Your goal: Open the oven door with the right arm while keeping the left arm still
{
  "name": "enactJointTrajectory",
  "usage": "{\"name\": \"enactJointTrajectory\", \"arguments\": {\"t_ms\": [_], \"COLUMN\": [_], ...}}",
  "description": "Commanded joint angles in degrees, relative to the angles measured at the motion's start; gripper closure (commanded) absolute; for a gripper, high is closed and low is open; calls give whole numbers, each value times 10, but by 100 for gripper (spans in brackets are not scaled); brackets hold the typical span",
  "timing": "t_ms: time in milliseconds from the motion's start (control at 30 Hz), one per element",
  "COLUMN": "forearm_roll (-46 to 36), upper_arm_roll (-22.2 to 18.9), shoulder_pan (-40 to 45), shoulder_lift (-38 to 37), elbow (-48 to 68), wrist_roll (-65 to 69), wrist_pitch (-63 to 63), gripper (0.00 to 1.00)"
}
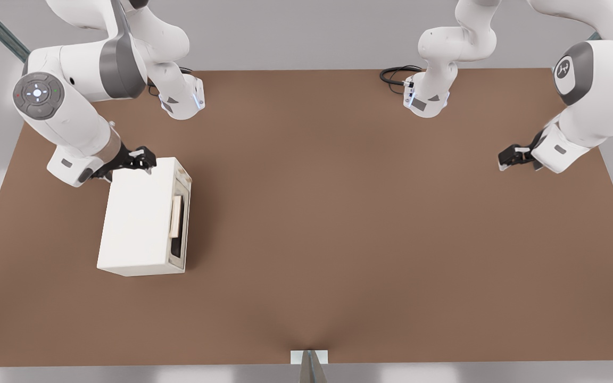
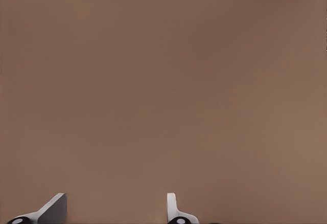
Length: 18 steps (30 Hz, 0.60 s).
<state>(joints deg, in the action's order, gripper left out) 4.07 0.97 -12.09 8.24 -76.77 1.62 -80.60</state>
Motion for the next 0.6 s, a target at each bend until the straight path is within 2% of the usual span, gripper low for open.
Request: {"name": "enactJointTrajectory", "arguments": {"t_ms": [0, 133, 167, 200, 233, 267, 333, 367, 400, 433, 567], "forearm_roll": [-1, 0, 9, 73, 210, 233, 297, 309, 315, 316, 314], "upper_arm_roll": [0, 1, 15, 35, 37, 38, 35, 12, -43, -46, -102], "shoulder_pan": [0, 1, -12, -42, -95, -100, -159, -176, -221, -226, -256], "shoulder_lift": [-1, 19, 20, 35, 95, 129, 145, 165, 186, 200, 260], "elbow": [0, 0, 1, 0, 1, 15, 3, 3, 3, 3, 3], "wrist_roll": [8, 7, 21, 21, 8, -49, -153, -165, -198, -229, -293], "wrist_pitch": [-32, -16, 26, 33, 56, 61, 63, 62, 62, 61, 38], "gripper": [0, 0, 82, 100, 100, 100, 100, 100, 100, 100, 100]}}
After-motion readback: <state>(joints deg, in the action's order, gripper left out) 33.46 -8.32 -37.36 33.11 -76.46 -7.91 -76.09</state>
